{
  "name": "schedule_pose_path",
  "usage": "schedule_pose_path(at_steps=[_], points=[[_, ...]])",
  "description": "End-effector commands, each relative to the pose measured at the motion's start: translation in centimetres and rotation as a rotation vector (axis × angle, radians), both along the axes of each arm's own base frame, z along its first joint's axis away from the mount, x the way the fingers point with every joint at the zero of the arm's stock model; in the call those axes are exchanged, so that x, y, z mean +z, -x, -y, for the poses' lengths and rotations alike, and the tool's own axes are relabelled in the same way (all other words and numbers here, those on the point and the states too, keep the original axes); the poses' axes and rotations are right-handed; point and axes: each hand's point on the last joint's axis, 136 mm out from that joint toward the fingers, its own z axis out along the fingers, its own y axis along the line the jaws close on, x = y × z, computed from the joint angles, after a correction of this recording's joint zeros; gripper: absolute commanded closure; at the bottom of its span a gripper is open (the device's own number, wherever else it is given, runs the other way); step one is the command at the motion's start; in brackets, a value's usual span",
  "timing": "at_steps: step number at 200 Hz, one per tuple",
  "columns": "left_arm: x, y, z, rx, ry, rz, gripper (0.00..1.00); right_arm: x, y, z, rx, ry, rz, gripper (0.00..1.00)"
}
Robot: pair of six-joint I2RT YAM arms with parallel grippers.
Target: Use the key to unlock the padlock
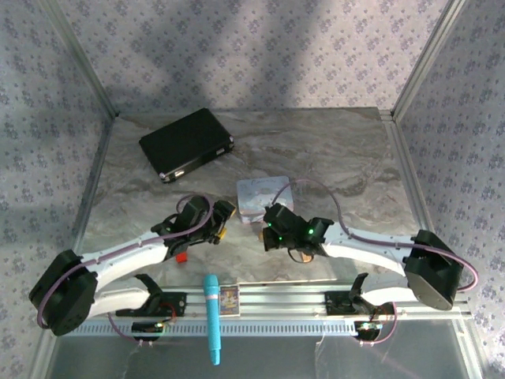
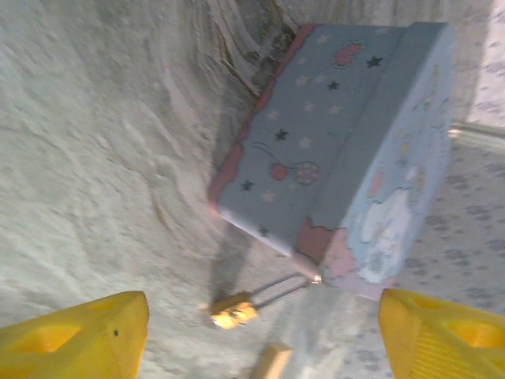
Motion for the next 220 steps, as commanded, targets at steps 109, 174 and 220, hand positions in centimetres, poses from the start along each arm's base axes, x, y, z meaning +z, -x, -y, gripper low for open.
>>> schedule_pose_path(at_steps=[109, 174, 220], points=[[6.9, -2.0, 3.2, 0.137, 0.523, 0.017, 0.21, 8.9, -5.9, -8.4, 0.104, -0.326, 0.181, 1.0], [6.1, -1.8, 0.2, 0.201, 0.495, 0.014, 0.42, 8.8, -5.6, -8.7, 0.088, -0.362, 0.159, 1.0], [6.0, -1.9, -1.0, 0.221, 0.494, 0.029, 0.52, 9.2, -5.3, -9.5, 0.111, -0.388, 0.158, 1.0]])
